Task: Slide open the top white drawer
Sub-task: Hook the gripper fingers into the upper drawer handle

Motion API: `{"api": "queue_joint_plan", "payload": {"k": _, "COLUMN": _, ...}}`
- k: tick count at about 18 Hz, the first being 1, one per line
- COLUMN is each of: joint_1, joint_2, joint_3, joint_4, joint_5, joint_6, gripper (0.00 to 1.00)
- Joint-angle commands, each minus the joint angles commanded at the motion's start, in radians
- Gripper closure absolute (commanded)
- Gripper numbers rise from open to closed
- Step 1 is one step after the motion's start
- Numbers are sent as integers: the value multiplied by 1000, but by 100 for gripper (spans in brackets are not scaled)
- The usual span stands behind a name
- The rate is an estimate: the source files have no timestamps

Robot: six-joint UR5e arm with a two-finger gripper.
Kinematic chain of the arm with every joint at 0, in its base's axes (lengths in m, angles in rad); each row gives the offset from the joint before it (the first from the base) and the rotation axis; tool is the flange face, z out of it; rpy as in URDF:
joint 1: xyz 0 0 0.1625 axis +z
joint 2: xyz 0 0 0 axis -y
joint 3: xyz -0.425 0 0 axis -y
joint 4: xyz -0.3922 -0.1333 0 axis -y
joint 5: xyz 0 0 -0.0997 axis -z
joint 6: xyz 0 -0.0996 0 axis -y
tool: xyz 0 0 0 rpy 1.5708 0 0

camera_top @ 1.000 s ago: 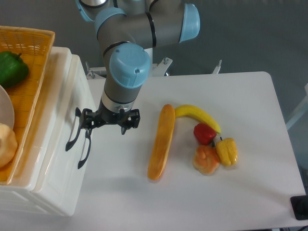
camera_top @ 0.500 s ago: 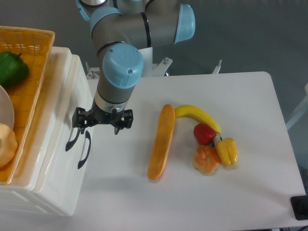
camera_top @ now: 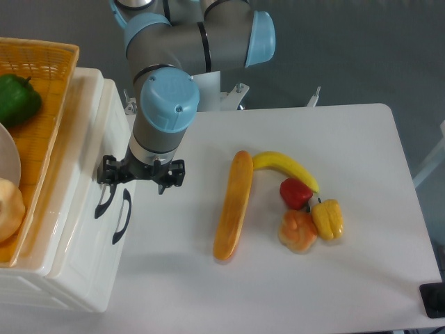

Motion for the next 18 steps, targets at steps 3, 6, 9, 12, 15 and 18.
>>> {"api": "queue_joint_plan", "payload": {"k": 3, "joint_1": 0, "joint_2": 0, "joint_3": 0, "joint_4": -2, "joint_5": 0, "joint_6": 3, "gripper": 0}}
{"api": "queue_joint_plan", "payload": {"k": 6, "joint_1": -2, "joint_2": 0, "joint_3": 2, "joint_4": -2, "joint_5": 0, "joint_6": 5, "gripper": 0}}
{"api": "queue_joint_plan", "payload": {"k": 9, "joint_1": -2, "joint_2": 0, "joint_3": 2, "joint_4": -2, "joint_5": 2, "joint_6": 32, "gripper": 0}}
{"api": "queue_joint_plan", "payload": {"k": 12, "joint_1": -2, "joint_2": 0, "joint_3": 2, "joint_4": 0, "joint_5": 5, "joint_6": 48, "gripper": 0}}
{"api": "queue_joint_plan", "payload": {"k": 15, "joint_1": 0, "joint_2": 3, "joint_3": 3, "joint_4": 0, "joint_5": 6, "joint_6": 77, "gripper": 0}}
{"api": "queue_joint_plan", "payload": {"k": 18, "joint_1": -2, "joint_2": 2, "joint_3": 2, "joint_4": 2, "joint_5": 8, "joint_6": 83, "gripper": 0}}
